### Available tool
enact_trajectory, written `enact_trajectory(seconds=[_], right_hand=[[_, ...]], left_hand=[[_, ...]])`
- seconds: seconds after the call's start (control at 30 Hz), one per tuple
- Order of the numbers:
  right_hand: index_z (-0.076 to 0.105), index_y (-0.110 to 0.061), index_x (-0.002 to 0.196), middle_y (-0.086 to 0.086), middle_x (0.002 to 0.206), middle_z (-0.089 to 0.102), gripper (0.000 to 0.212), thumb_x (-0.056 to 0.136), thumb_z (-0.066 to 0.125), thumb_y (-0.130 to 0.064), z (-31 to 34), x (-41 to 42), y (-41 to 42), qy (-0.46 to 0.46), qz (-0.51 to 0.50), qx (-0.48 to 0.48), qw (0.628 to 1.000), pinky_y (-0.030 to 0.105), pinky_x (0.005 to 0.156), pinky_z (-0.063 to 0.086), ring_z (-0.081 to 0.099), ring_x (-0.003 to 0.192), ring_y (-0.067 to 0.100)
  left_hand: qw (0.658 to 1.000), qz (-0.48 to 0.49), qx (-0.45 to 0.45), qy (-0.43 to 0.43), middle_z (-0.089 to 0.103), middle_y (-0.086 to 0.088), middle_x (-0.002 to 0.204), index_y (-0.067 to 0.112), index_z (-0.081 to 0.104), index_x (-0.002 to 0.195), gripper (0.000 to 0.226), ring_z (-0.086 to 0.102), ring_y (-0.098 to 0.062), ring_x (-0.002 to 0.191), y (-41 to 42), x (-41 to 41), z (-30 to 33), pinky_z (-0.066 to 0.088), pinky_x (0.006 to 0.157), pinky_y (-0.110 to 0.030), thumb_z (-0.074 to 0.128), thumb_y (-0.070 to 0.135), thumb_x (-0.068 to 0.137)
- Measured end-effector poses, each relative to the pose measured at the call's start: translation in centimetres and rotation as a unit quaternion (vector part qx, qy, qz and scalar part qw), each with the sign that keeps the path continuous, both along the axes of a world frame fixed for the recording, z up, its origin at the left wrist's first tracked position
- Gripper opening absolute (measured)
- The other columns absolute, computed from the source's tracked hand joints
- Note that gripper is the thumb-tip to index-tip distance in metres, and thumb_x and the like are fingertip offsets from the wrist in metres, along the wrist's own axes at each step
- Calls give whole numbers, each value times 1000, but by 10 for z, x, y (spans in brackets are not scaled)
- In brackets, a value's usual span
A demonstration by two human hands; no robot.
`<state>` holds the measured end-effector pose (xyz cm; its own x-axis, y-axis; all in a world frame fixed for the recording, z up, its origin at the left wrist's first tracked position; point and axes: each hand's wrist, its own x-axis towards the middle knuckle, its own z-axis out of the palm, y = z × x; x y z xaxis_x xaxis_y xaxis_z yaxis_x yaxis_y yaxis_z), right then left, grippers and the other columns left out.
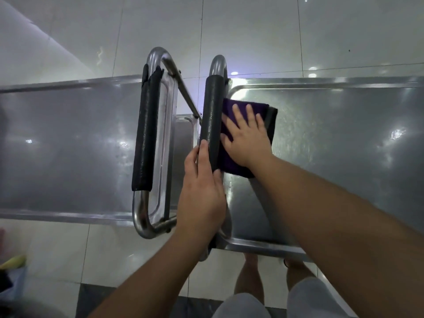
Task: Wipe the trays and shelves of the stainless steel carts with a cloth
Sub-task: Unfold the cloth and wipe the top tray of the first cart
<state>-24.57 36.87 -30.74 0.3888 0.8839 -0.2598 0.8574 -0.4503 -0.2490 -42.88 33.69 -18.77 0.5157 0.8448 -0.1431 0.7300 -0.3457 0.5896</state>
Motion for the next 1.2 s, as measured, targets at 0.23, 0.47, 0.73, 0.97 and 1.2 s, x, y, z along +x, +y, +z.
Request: enact_trajectory(seconds=[0.23, 0.47, 0.73, 0.97, 1.2], right_hand=[[-6, -41, 160, 9, 173, -10, 65, 104, 23, -54, 10, -66, -53, 34, 35, -21, 999, 67, 122, -3, -20, 155, 42], [-1, -41, 162, 2, 174, 2, 67, 103, 21, -64, 6, -89, -129, 70, 210, 5, 975, 64, 124, 7, -8, 159, 35], [6, -43, 163, -2, 174, -1, 68, 100, 18, -67, 0, 13, 20, -17, 7, -8, 1000, 60, 125, -3, -8, 159, 30], [4, -42, 163, -5, 173, -6, 69, 99, 19, -63, 5, 68, 54, -16, -37, -5, 999, 56, 126, -8, -13, 158, 28], [5, -34, 165, 0, 174, -5, 71, 99, 23, -53, 5, 116, 11, -31, -281, -26, 959, 60, 125, -2, -9, 158, 33]], left_hand=[[1000, 10, 6, 14, 13, 11, 164, 35, 6, 162, 63, 49, -13, 131, -1, 1, -2, 54, 95, -29, 38, 33, 109], [999, 25, -2, 31, 1, 20, 165, 43, -3, 160, 63, 41, -10, 138, -1, 1, -1, 40, 96, -24, 33, 37, 109], [1000, 6, 16, 12, 13, 11, 164, 35, 7, 162, 64, 52, -14, 128, 0, 2, 1, 58, 92, -35, 38, 32, 107], [1000, 1, 23, 19, 11, 9, 166, 35, 4, 162, 64, 40, -12, 141, -3, 4, 2, 47, 99, -24, 38, 32, 108], [999, 20, 20, 15, 11, 12, 165, 37, 5, 161, 63, 43, -14, 140, -4, 4, 0, 55, 99, -34, 38, 33, 107]])
